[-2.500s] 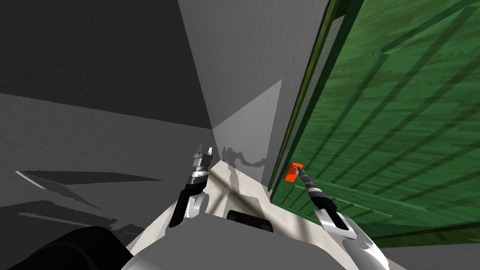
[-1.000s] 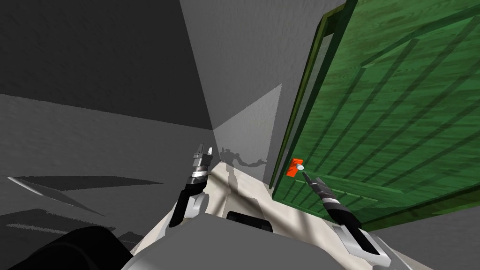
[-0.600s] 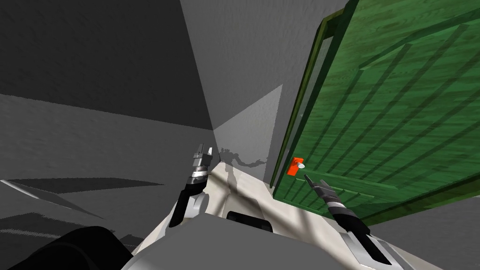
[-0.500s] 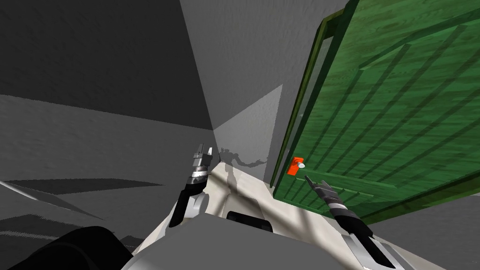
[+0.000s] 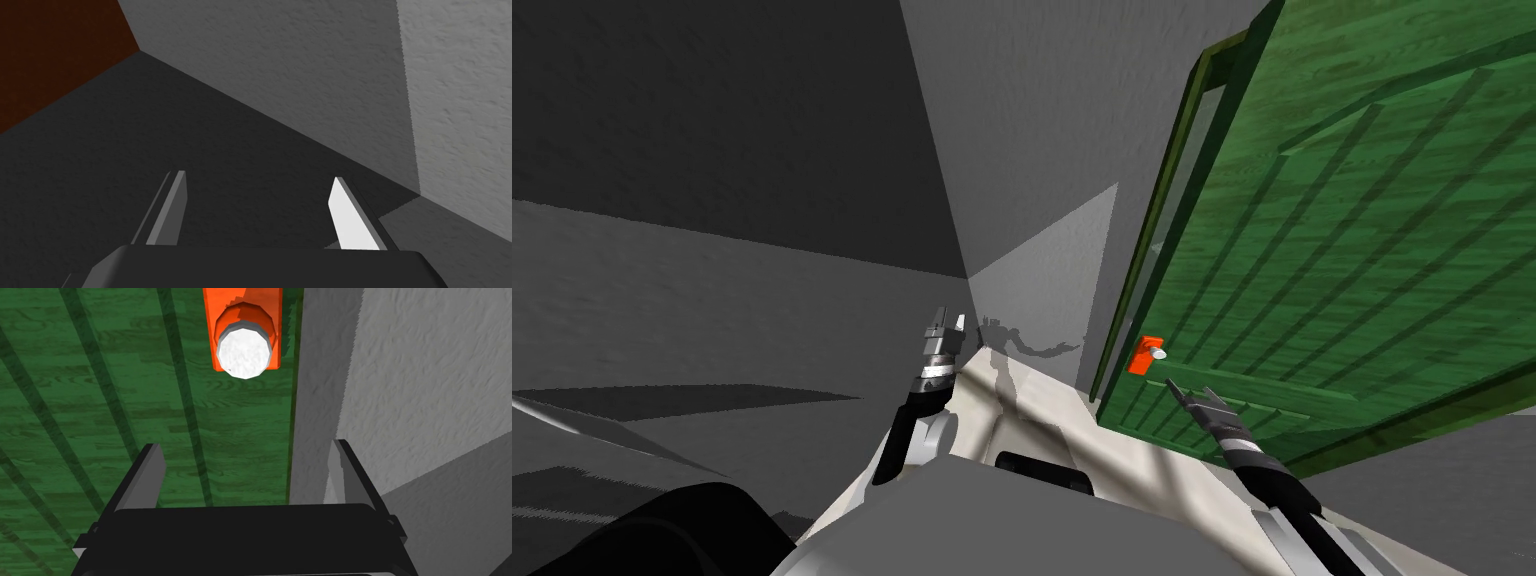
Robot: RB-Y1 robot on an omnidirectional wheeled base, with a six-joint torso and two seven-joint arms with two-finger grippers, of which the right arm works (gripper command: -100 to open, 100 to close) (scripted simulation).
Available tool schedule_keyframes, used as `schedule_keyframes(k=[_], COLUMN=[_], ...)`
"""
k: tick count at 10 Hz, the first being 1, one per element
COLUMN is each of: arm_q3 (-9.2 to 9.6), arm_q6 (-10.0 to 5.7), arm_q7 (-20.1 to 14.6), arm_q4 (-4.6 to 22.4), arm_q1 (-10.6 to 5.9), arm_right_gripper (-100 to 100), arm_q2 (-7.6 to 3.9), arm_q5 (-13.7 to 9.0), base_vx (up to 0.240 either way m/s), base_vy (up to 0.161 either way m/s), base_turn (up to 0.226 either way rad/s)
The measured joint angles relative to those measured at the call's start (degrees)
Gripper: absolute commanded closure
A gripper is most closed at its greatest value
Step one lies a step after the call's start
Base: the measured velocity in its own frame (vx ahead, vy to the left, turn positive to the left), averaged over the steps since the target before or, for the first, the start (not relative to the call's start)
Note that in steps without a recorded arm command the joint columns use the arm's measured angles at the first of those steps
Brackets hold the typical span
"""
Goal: Pull the door open
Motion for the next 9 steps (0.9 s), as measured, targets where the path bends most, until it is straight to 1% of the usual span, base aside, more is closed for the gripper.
schedule_keyframes(k=[5,6,7,9], arm_q3=[-0.59,-0.71,-0.72,-0.72], arm_q6=[0.84,0.96,0.99,0.99], arm_q7=[0.9,1.1,1.1,1.1], arm_q4=[0.8,1.0,1.0,1.0], arm_q1=[-1.2,-1.42,-1.47,-1.49], arm_right_gripper=[-100,-100,100,100], arm_q2=[0.49,0.61,0.61,0.56], arm_q5=[0.0,0.0,0.0,0.0], base_vx=[0.194,0.088,-0.012,-0.029], base_vy=[-0.039,-0.02,0.003,0.005], base_turn=[0.043,0.013,-0.005,0.004])
